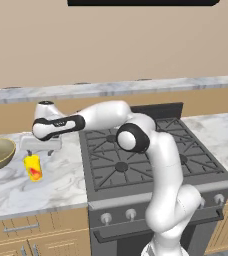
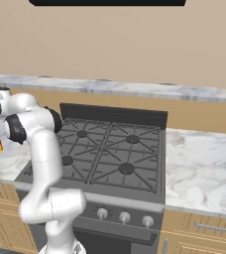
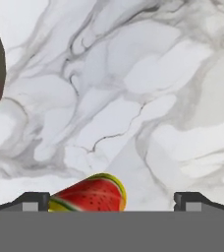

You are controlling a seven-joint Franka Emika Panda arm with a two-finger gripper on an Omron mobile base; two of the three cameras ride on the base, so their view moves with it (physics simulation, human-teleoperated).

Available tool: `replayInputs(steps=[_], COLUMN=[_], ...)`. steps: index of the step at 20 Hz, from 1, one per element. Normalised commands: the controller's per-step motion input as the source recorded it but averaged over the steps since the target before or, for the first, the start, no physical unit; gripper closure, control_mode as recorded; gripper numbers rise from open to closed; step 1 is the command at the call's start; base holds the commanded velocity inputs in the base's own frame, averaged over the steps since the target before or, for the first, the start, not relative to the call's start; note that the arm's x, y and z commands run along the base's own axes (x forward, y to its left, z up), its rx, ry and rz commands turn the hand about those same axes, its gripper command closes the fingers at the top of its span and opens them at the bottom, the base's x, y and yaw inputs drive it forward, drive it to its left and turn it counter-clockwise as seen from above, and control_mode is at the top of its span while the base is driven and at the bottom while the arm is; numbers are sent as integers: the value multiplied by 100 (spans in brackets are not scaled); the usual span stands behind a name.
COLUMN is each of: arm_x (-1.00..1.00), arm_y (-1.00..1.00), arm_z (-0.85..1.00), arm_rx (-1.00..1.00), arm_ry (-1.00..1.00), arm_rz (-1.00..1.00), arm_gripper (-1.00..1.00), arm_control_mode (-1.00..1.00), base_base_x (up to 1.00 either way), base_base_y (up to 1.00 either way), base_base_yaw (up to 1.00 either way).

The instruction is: Pick the cup and bowl from the counter and place them on the counter next to the sink.

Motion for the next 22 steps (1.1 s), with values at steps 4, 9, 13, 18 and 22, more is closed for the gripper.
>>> replayInputs(steps=[4,9,13,18,22], arm_x=[-19,-39,-27,13,37], arm_y=[0,0,-5,-23,-35], arm_z=[1,0,0,2,1], arm_rx=[0,0,0,0,0], arm_ry=[3,2,0,0,1], arm_rz=[-6,-8,-8,-8,-9], arm_gripper=[-100,-100,-100,-100,-100], arm_control_mode=[-100,-100,-100,-100,-100], base_base_x=[0,0,0,0,0], base_base_y=[0,0,0,0,0], base_base_yaw=[0,0,0,0,0])
